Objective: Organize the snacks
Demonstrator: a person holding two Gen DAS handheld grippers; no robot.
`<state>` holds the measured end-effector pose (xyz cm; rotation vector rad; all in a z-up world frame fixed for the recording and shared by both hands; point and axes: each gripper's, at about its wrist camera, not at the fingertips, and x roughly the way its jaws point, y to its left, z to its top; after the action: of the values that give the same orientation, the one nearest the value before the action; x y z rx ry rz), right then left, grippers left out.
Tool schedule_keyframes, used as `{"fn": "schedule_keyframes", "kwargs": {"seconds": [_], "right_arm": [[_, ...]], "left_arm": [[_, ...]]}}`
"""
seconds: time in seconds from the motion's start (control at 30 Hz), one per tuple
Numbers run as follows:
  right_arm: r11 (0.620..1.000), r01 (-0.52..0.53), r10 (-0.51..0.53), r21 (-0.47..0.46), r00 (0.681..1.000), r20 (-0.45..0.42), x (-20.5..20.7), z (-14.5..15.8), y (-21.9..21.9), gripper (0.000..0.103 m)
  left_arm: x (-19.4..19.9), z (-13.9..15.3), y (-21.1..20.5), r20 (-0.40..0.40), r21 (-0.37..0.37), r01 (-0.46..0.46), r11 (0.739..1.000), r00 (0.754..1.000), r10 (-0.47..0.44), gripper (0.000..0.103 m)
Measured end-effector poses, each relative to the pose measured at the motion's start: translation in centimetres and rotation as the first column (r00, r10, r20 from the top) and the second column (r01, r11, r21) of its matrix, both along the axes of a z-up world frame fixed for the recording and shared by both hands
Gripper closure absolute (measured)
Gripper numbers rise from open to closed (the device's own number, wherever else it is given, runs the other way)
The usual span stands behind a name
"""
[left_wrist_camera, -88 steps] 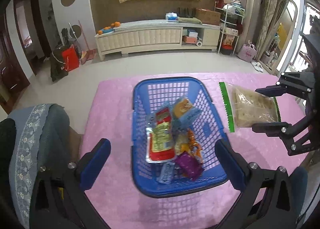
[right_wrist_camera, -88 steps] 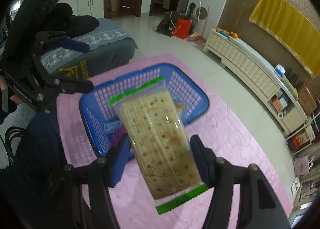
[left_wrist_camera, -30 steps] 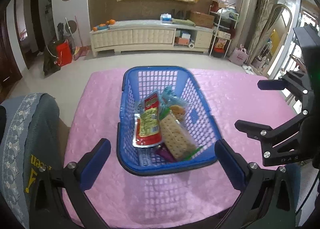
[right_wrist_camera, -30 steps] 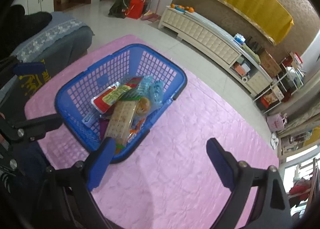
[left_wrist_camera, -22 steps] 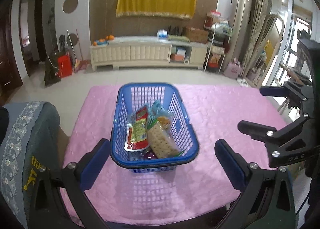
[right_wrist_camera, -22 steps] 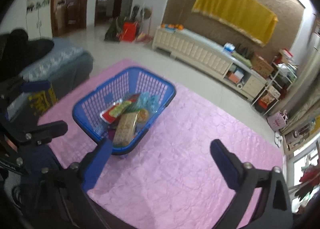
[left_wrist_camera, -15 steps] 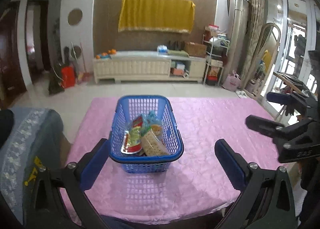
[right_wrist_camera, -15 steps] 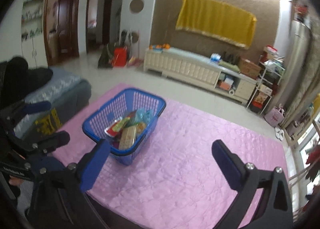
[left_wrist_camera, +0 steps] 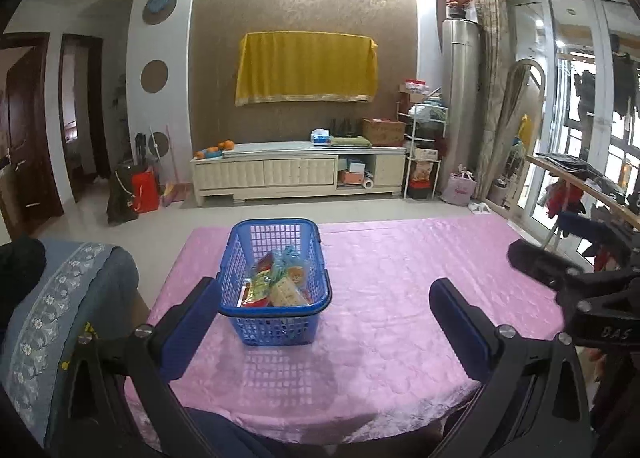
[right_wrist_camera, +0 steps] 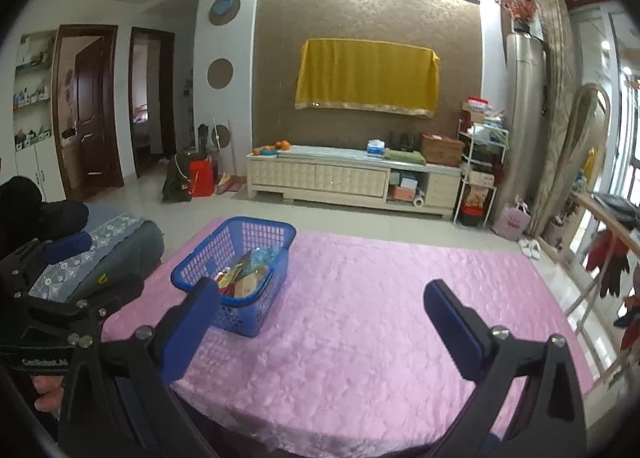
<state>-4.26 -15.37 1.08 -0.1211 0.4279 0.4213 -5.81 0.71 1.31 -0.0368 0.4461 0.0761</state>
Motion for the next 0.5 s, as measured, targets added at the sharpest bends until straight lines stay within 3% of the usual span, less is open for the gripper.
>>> {"fn": "schedule_keyframes", "kwargs": {"seconds": [0.5], "right_arm": [[1.000,0.003,-0.002,0.031,1.000,-0.016,-1.7,-0.5,-0.2,0.000]], "left_arm": [[-1.6,-0.1,-0.9,0.001,-0.010,0.037,0.999,0.999,-0.037,0.000]]}}
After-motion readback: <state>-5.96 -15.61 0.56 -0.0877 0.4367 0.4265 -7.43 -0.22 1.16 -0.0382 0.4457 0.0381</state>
